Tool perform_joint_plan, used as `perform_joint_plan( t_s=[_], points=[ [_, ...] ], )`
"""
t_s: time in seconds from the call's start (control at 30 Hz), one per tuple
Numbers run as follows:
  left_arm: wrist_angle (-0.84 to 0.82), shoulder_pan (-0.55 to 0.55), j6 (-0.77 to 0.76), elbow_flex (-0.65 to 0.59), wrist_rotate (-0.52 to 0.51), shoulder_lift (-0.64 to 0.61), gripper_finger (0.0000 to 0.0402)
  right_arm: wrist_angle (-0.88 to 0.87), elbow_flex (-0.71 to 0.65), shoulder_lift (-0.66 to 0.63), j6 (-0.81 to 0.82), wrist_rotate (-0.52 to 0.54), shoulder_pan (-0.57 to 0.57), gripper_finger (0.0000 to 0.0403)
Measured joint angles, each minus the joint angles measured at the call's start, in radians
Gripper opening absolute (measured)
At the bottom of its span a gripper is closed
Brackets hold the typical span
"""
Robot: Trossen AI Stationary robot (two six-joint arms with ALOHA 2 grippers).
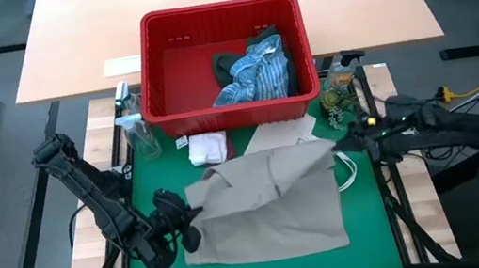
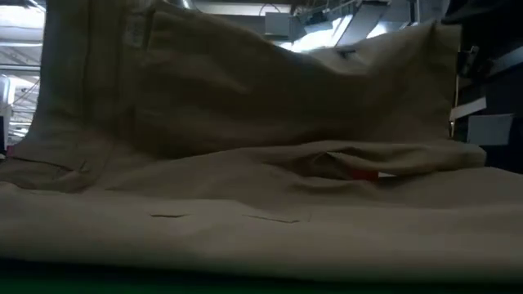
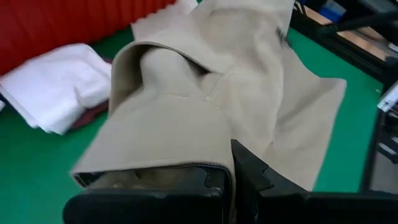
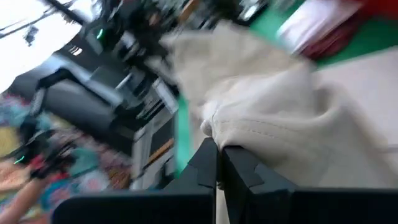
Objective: Fold Laundry from Bin
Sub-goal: Fold the gray shorts
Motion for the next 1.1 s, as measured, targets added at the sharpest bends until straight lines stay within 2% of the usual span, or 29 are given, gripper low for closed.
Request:
perform_joint_plan(
  t_s=[0.23,0.5,0.67,0.83,1.1],
  points=[
    [0.072,-0.051,0.013,0.0,0.036,0.002,0.0,0.049,-0.027,0.096,0.087,0.167,0.373,0.0005],
    [0.158,-0.092,0.009,0.0,0.176,0.009,0.0003,0.046,-0.027,0.203,0.274,0.358,0.715,0.0005],
    [0.239,-0.092,0.009,0.0,0.26,0.009,0.0007,0.046,-0.027,0.273,0.398,0.415,0.848,0.0005],
    [0.321,-0.095,0.009,0.0,0.287,0.043,0.0008,0.047,-0.027,0.356,0.506,0.432,0.953,0.0005],
    [0.511,-0.095,0.008,0.0,0.482,0.163,0.0009,0.06,-0.027,0.474,0.637,0.424,1.074,0.0005]
  ],
)
